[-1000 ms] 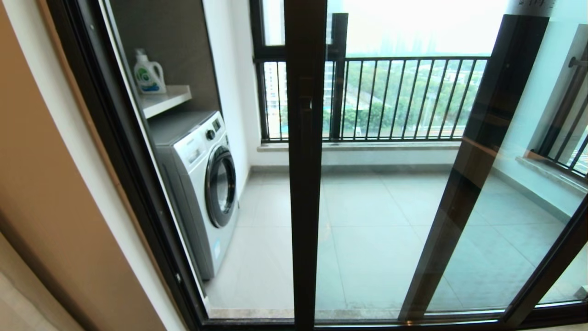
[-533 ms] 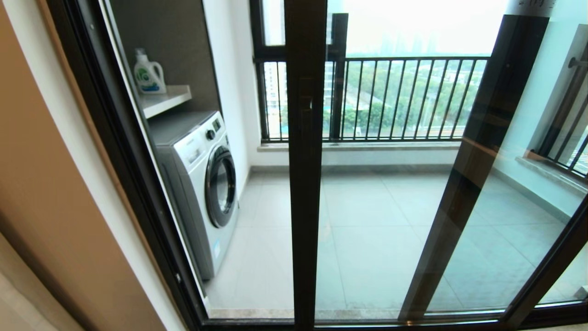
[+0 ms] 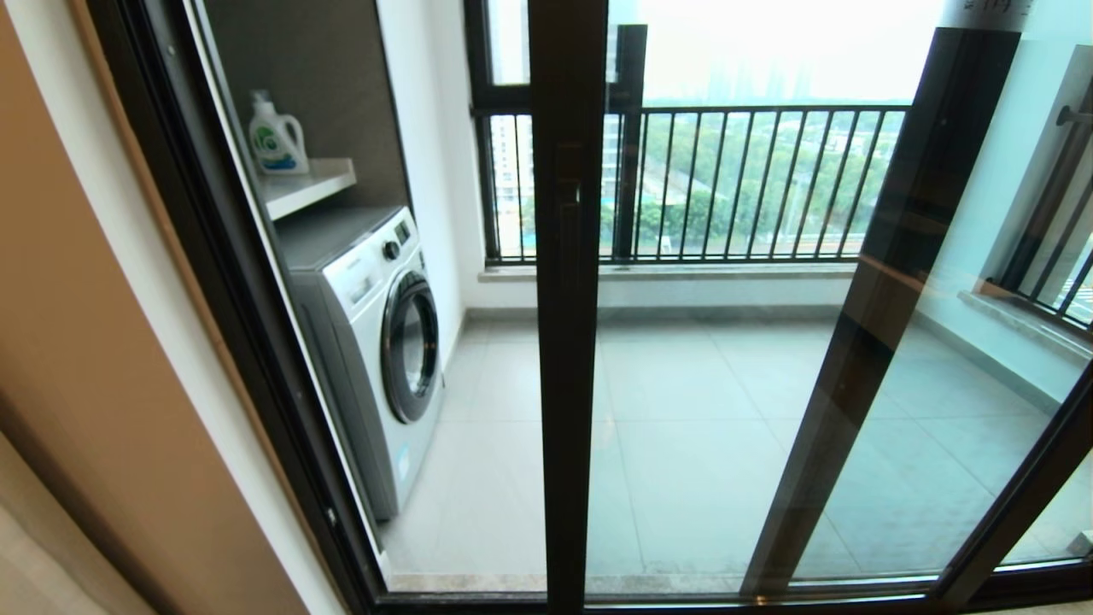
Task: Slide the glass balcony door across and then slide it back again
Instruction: Open the slid door
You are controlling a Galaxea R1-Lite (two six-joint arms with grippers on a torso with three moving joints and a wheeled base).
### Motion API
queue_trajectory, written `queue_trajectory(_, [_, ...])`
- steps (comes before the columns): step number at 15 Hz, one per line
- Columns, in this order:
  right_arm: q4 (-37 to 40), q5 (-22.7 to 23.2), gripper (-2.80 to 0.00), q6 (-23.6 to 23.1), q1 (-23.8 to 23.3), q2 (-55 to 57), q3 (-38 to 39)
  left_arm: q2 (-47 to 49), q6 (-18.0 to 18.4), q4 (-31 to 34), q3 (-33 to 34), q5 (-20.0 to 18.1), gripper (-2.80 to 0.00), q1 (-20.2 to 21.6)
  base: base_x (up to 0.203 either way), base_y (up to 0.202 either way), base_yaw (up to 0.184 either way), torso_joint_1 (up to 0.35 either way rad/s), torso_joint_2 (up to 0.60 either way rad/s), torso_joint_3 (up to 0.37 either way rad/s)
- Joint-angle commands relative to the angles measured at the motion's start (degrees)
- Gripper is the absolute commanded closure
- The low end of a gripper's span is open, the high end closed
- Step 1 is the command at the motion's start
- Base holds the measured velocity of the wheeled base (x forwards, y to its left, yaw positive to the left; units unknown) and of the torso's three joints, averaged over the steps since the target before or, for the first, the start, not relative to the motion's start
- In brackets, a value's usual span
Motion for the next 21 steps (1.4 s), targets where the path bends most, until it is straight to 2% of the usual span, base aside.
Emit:
queue_trajectory(1, [-0.07, 0.11, 0.0, -0.06, 0.06, -0.09, 0.53, 0.2, -0.1, 0.01, 0.09, 0.26, 0.0, 0.01, 0.0, 0.0, 0.0, 0.0, 0.0, 0.0])
queue_trajectory(5, [0.16, -0.05, 0.0, 0.26, -0.03, -0.07, -0.29, 0.2, -0.1, 0.01, 0.09, 0.26, 0.0, 0.01, 0.0, 0.0, 0.0, 0.0, 0.0, 0.0])
queue_trajectory(7, [0.65, 0.15, 0.0, 1.06, 0.05, 3.09, -7.01, 0.2, -0.1, 0.01, 0.09, 0.26, 0.0, 0.01, 0.0, 0.0, 0.0, 0.0, 0.0, 0.0])
queue_trajectory(9, [1.02, 2.04, 0.0, 2.74, 0.73, 13.11, -14.01, 0.2, -0.1, 0.01, 0.09, 0.26, 0.0, 0.01, 0.0, 0.0, 0.0, 0.0, 0.0, 0.0])
queue_trajectory(14, [-1.98, 11.54, 0.0, 4.3, 2.15, 40.46, -28.85, 0.2, -0.1, 0.01, 0.09, 0.26, 0.0, 0.01, 0.0, 0.0, 0.0, 0.0, 0.0, 0.0])
queue_trajectory(18, [-3.54, 13.71, 0.0, 4.64, 2.89, 57.51, -45.09, 0.2, -0.1, 0.01, 0.09, 0.26, 0.0, 0.01, 0.0, 0.0, 0.0, 0.0, 0.0, 0.0])
queue_trajectory(21, [-3.5, 14.02, 0.0, 4.57, 8.27, 66.11, -52.4, 0.2, -0.1, 0.01, 0.09, 0.26, 0.0, 0.01, 0.0, 0.0, 0.0, 0.0, 0.0, 0.0])
